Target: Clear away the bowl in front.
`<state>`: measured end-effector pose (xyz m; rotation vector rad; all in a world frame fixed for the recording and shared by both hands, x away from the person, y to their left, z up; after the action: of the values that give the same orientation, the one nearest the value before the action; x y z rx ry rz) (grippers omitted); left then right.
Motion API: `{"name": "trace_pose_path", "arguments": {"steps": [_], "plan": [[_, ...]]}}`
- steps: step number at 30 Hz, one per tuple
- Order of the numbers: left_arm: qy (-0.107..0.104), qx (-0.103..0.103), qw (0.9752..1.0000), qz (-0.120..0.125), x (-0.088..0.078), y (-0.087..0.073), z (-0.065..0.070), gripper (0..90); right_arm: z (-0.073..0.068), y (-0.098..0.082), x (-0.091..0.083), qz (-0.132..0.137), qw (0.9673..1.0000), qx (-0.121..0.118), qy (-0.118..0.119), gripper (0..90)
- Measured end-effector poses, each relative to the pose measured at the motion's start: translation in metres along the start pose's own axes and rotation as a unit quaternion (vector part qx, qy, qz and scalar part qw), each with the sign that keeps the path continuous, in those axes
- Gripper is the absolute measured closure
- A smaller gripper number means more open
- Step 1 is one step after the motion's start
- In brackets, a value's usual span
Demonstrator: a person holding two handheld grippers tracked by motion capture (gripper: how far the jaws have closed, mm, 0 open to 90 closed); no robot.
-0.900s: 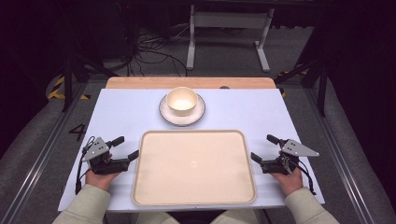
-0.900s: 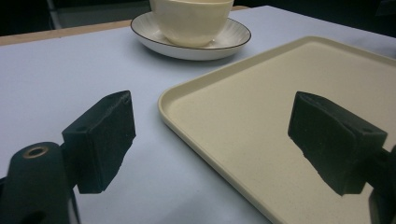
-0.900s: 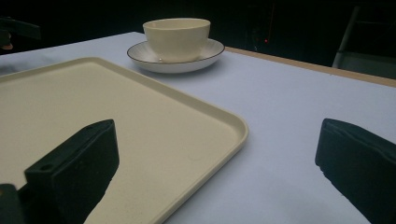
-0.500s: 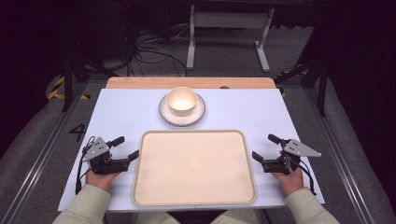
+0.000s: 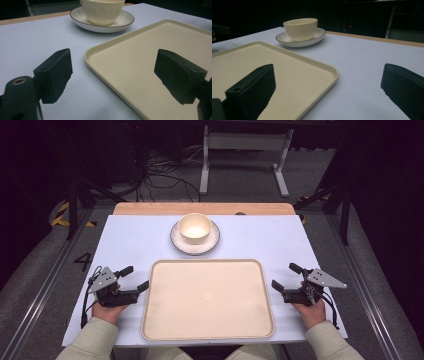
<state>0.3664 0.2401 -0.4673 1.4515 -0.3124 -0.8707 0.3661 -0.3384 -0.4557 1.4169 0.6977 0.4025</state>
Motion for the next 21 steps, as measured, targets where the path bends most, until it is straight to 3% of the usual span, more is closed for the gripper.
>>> {"name": "trace_pose_path", "arguments": {"steps": [4,13,21], "plan": [[-0.002,0.009,0.9999,0.005,-0.001,0.008,0.003,15.5,0.0,0.0,0.0,0.0,1.0,-0.001,0.001,0.0],[-0.013,0.002,0.9999,0.01,-0.005,0.029,0.009,12.3,0.0,0.0,0.001,-0.001,1.0,-0.005,0.002,0.0],[-0.02,-0.005,0.9994,0.029,-0.009,0.052,0.01,11.2,0.0,-0.001,0.0,0.0,1.0,-0.005,0.003,0.0]]}}
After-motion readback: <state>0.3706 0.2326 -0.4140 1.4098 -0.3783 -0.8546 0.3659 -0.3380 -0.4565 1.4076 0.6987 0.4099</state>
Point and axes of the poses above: each handheld gripper's, and its own axes: x roughly forward along the jaws, y roughly out of its top, z roughly to its right, the point moved 1 cm from there along x, roughly forward along the jaws, and after that the axes turned 3 degrees about -x, right-handed, at the moved point
